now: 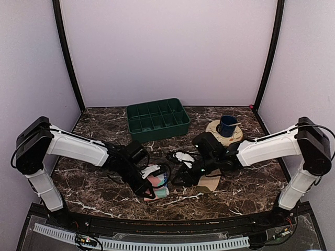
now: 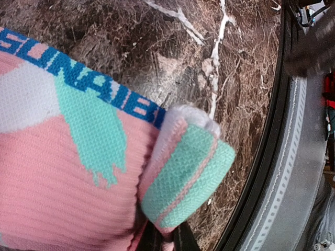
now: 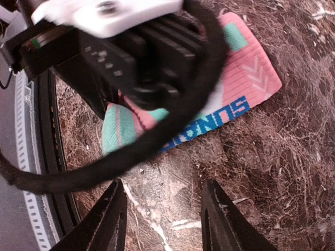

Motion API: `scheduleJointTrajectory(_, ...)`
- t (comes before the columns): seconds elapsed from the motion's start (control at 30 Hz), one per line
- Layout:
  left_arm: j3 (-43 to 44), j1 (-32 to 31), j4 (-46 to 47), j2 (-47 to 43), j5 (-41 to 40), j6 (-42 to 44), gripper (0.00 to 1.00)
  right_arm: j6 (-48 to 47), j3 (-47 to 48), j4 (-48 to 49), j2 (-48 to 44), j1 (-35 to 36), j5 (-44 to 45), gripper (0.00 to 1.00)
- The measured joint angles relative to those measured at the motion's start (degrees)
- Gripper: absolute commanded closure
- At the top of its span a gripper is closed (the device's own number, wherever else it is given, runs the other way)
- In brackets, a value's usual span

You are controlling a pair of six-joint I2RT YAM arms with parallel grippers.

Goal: Roll the socks
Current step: Roll the sock at the center of the board.

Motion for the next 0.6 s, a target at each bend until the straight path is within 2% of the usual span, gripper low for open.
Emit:
scheduleJointTrajectory(0.23,1.5,3.5,-2.2,2.5,6.6,2.0,1.0,-7.7,-0.1,-0.3,-1.4,8.5,9.9,0.51)
scheduleJointTrajectory(0.6,2.3,5.3,-4.7,4.3,11.8,4.4,1.0,-15.0,1.7,-1.4,1.5,15.4,18.6,0.47)
